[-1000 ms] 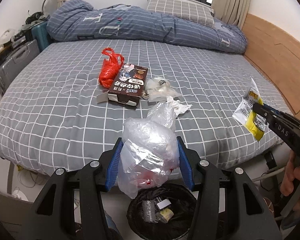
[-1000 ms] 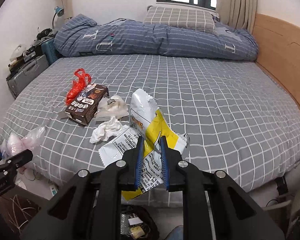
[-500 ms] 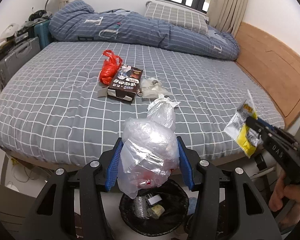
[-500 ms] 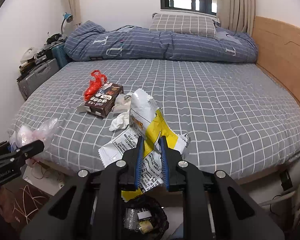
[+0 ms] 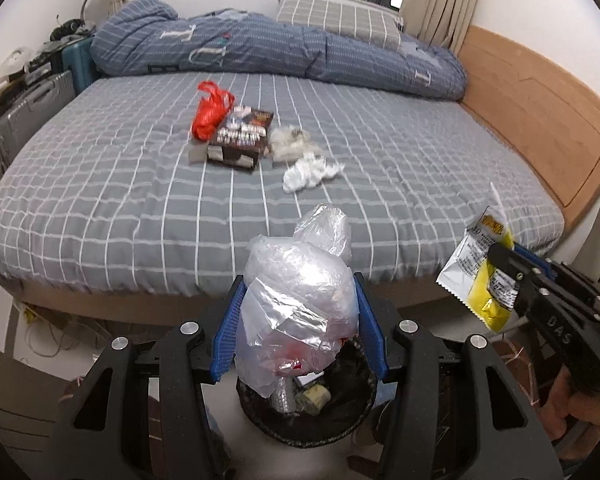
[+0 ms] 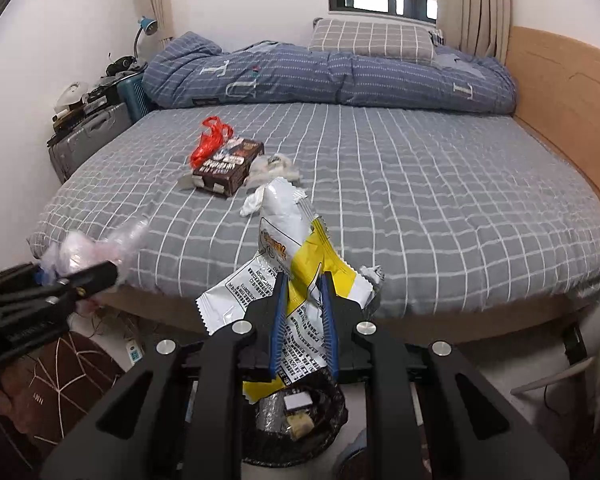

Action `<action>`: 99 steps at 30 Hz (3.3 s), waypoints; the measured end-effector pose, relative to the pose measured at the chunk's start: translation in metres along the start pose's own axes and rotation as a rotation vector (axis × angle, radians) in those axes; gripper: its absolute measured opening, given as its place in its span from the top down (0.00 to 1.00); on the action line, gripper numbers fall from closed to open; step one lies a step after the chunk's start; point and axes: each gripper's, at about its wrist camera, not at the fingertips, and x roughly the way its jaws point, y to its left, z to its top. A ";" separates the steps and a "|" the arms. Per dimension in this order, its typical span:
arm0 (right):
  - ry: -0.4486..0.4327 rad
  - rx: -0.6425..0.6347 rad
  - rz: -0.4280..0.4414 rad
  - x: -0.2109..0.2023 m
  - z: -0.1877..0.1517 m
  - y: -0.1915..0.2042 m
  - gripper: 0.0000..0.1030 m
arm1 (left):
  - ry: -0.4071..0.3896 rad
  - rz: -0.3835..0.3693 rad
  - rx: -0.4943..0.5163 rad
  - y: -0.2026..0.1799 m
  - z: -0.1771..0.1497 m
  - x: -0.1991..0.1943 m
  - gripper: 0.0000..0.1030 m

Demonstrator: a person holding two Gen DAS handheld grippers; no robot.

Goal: Collect trash
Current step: 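Carry the clear plastic bag and yellow wrapper down over the trash bin, then open both tools to drop the plastic bag and wrapper into the bin, then move both tools back over the bed toward the red bag and box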

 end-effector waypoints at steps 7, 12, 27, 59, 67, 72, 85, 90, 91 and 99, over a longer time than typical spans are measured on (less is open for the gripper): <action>0.080 0.024 0.021 0.020 -0.033 0.007 0.84 | 0.067 0.019 0.008 0.004 -0.031 0.030 0.51; 0.157 0.038 0.037 0.048 -0.062 0.014 0.84 | 0.113 0.041 0.002 0.012 -0.054 0.059 0.51; 0.417 0.025 0.053 0.159 -0.115 0.032 0.84 | 0.266 0.094 -0.045 0.048 -0.099 0.146 0.51; 0.534 0.031 0.013 0.245 -0.151 0.027 0.22 | 0.446 0.102 -0.058 0.066 -0.124 0.230 0.51; 0.479 0.092 -0.093 0.218 -0.150 -0.025 0.07 | 0.459 0.053 0.002 0.015 -0.125 0.237 0.51; 0.433 0.098 -0.161 0.196 -0.141 -0.049 0.07 | 0.459 0.026 0.017 -0.008 -0.124 0.237 0.51; 0.420 0.099 -0.188 0.198 -0.139 -0.055 0.07 | 0.377 0.076 0.065 -0.015 -0.115 0.224 0.19; 0.418 0.105 -0.170 0.201 -0.136 -0.052 0.07 | 0.339 0.132 0.055 -0.002 -0.110 0.215 0.06; 0.414 0.104 -0.166 0.202 -0.135 -0.049 0.07 | 0.338 0.138 0.054 0.001 -0.109 0.214 0.06; 0.372 0.042 -0.113 0.194 -0.119 -0.022 0.07 | 0.293 0.183 0.018 0.034 -0.096 0.188 0.06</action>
